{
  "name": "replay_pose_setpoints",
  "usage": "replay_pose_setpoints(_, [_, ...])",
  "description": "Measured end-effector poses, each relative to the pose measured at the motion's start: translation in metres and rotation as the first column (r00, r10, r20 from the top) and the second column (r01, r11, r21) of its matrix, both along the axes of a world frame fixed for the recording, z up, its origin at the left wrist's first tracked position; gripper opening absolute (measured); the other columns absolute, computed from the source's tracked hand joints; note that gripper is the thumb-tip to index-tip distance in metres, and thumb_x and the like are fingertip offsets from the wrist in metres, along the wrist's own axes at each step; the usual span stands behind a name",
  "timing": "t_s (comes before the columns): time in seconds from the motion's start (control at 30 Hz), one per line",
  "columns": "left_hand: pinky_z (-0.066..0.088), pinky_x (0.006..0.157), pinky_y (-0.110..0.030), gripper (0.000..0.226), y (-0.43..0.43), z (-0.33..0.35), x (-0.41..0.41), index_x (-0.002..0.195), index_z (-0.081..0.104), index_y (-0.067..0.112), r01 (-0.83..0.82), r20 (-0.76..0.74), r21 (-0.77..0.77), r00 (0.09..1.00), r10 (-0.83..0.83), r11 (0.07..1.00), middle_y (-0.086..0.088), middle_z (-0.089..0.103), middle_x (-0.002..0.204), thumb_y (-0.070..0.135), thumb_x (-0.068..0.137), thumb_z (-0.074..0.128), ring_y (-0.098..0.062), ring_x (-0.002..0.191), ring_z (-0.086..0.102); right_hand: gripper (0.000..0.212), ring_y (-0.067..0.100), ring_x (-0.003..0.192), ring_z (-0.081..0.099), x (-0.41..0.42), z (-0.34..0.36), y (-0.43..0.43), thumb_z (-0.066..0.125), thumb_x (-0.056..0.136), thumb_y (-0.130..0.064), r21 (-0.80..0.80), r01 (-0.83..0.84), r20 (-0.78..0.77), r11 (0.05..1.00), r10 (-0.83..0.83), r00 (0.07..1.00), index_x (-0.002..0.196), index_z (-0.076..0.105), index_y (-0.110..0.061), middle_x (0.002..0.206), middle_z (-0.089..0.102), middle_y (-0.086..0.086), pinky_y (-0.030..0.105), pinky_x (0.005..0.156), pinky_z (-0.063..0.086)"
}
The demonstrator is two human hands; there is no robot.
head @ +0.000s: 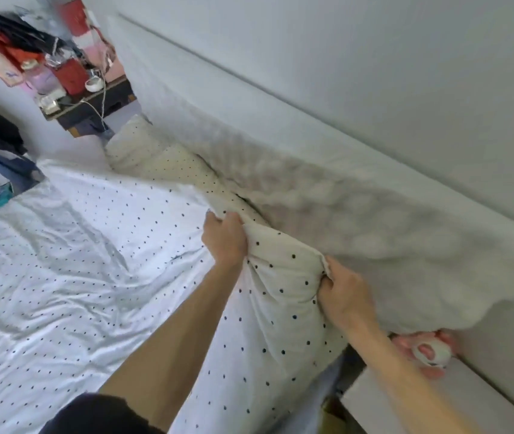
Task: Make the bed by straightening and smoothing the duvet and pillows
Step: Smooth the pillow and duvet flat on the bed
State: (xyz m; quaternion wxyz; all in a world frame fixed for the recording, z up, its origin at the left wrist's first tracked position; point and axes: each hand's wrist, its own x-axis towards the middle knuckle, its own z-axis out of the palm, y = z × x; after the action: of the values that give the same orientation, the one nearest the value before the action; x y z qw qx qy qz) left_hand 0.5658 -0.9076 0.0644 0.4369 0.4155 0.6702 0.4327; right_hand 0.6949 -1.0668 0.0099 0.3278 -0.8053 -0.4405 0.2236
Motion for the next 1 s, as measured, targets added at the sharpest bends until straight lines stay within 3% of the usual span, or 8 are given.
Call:
replay_pose_setpoints(0.13, [0.036,0.068,-0.032,0.014,-0.029,-0.112,0.126,0.102,0.058,0.017,0.429,-0.178,-0.172,0.872,-0.456,0.887,0.003,0.064,0.089,0.021,0.093,0.049,-0.029,0.090,0.058,0.021,0.037,0.092,0.066,0.082,-0.122,-0.059,0.052,0.092,-0.007,-0.254,0.337,-0.112,0.906,-0.374,0.921,0.104,0.068,-0.013,0.099,0.074,0.015,0.038,0.072,0.045])
replay_pose_setpoints(0.3, [0.035,0.110,-0.029,0.072,-0.059,-0.286,0.110,0.158,0.016,0.030,0.725,0.043,-0.576,0.489,-0.871,0.379,0.002,0.019,0.164,0.012,0.097,0.049,-0.021,0.149,0.025,0.036,0.035,0.119,0.059,0.079,-0.273,-0.103,0.052,0.094,-0.019,-0.525,0.244,-0.134,0.815,-0.362,0.922,0.129,0.053,-0.016,0.129,0.062,0.012,0.037,0.082,0.046])
replay_pose_setpoints(0.4, [0.032,0.116,-0.035,0.070,-0.052,-0.316,0.100,0.157,0.021,0.036,0.732,0.003,-0.555,0.476,-0.880,0.394,0.002,0.025,0.162,0.011,0.098,0.048,-0.018,0.147,0.028,0.053,0.033,0.134,0.047,0.054,-0.307,-0.095,0.056,0.095,-0.027,-0.475,0.170,-0.112,0.864,-0.250,0.962,0.145,0.043,-0.013,0.147,0.049,0.010,0.044,0.108,0.045])
replay_pose_setpoints(0.5, [0.043,0.091,-0.021,0.068,-0.049,-0.326,0.098,0.153,0.031,0.041,0.731,-0.097,-0.529,0.452,-0.887,0.431,0.001,0.041,0.153,0.012,0.094,0.048,-0.010,0.126,0.047,0.060,0.031,0.134,0.045,0.033,-0.318,-0.081,0.058,0.093,-0.040,-0.431,0.146,-0.059,0.891,-0.189,0.980,0.145,0.042,-0.015,0.148,0.046,0.009,0.046,0.111,0.042])
replay_pose_setpoints(0.6, [0.048,0.095,-0.029,0.069,-0.051,-0.326,0.095,0.151,0.031,0.046,0.754,-0.236,-0.518,0.327,-0.915,0.403,0.005,0.039,0.150,0.012,0.093,0.044,-0.016,0.124,0.050,0.068,0.033,0.142,0.037,0.028,-0.327,-0.075,0.052,0.095,-0.045,-0.467,0.151,-0.043,0.871,-0.193,0.980,0.153,0.030,-0.017,0.158,0.035,0.011,0.049,0.114,0.038])
replay_pose_setpoints(0.73, [0.053,0.089,-0.036,0.070,-0.060,-0.308,0.082,0.150,0.028,0.052,0.792,-0.387,-0.509,0.139,-0.912,0.337,0.011,0.038,0.146,0.011,0.093,0.037,-0.018,0.118,0.054,0.076,0.038,0.152,0.023,0.040,-0.334,-0.076,0.025,0.104,-0.050,-0.729,-0.084,-0.217,0.680,-0.113,0.970,0.162,-0.001,-0.008,0.170,0.001,0.017,0.047,0.119,0.033])
replay_pose_setpoints(0.8, [0.050,0.088,-0.034,0.065,-0.052,-0.293,0.070,0.151,0.032,0.046,0.784,-0.499,-0.518,0.047,-0.865,0.342,0.012,0.040,0.145,0.013,0.095,0.039,-0.017,0.122,0.051,0.081,0.039,0.144,0.038,0.049,-0.312,-0.058,0.015,0.097,-0.051,-0.801,-0.129,-0.151,0.584,0.012,0.989,0.158,0.014,0.003,0.164,0.018,0.027,0.043,0.107,0.047])
replay_pose_setpoints(1.0, [0.039,0.109,-0.041,0.060,0.038,-0.231,-0.018,0.152,0.033,0.038,0.566,-0.600,-0.571,0.207,-0.773,0.595,0.004,0.036,0.153,0.025,0.094,0.045,-0.020,0.136,0.040,0.059,0.031,0.136,0.042,0.036,-0.205,0.063,0.042,0.100,-0.038,-0.783,-0.260,-0.014,0.565,0.403,0.915,0.148,0.037,-0.004,0.150,0.044,0.015,0.040,0.105,0.046])
